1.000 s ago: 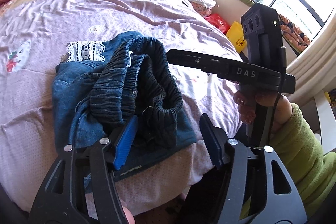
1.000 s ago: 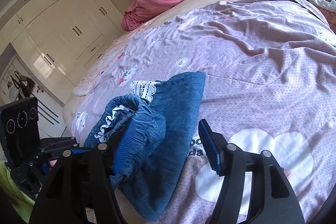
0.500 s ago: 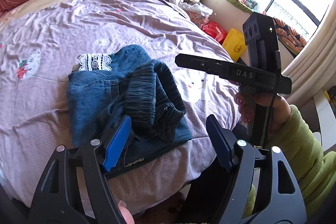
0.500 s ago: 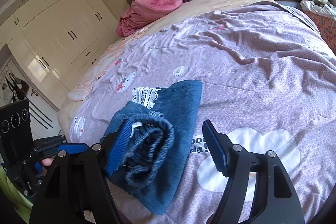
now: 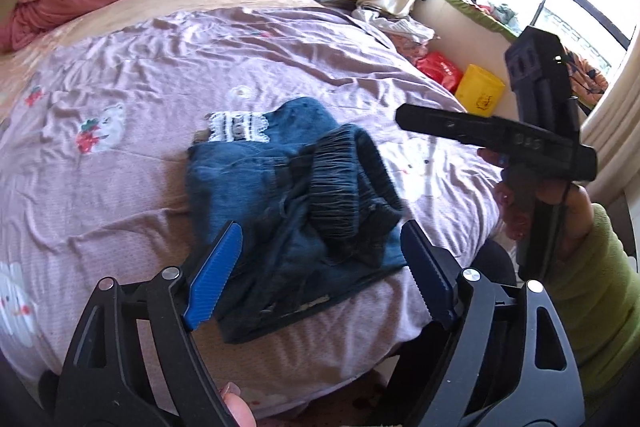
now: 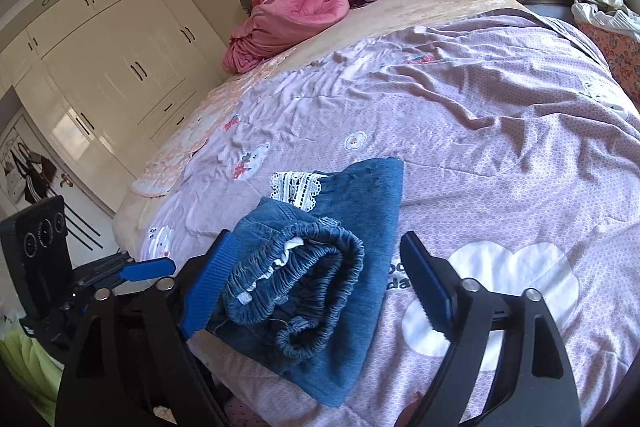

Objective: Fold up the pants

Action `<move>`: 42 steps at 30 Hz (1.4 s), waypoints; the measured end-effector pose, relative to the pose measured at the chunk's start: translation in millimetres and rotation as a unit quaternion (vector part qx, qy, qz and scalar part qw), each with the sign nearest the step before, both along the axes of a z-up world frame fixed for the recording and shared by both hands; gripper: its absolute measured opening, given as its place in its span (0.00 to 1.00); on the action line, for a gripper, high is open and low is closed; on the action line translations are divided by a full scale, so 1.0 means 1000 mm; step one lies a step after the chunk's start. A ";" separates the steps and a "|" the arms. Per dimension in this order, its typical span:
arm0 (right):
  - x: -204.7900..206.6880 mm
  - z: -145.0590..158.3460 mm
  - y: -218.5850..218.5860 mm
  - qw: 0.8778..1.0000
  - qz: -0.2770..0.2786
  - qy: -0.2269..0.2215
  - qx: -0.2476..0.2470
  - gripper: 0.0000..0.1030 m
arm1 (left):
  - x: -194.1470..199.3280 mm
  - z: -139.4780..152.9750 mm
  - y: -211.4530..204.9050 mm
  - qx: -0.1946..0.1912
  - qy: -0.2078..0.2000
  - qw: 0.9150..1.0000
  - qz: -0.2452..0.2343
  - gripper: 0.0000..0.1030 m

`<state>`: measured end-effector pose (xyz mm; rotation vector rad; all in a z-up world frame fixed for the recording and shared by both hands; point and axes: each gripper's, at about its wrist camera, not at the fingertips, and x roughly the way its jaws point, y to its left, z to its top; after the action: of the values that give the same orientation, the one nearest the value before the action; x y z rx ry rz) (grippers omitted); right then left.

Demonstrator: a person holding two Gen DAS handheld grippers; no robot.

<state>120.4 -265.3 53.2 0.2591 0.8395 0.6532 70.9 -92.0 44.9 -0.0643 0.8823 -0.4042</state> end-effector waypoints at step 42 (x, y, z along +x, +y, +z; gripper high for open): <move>0.052 -0.062 0.050 0.991 0.034 0.126 -0.015 0.39 | 0.013 -0.069 -0.014 -0.053 0.072 0.995 -0.051 0.81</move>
<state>172.8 -215.3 -9.2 0.2907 1.1037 0.6790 83.7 -105.9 -24.0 -0.1492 1.0094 -0.5473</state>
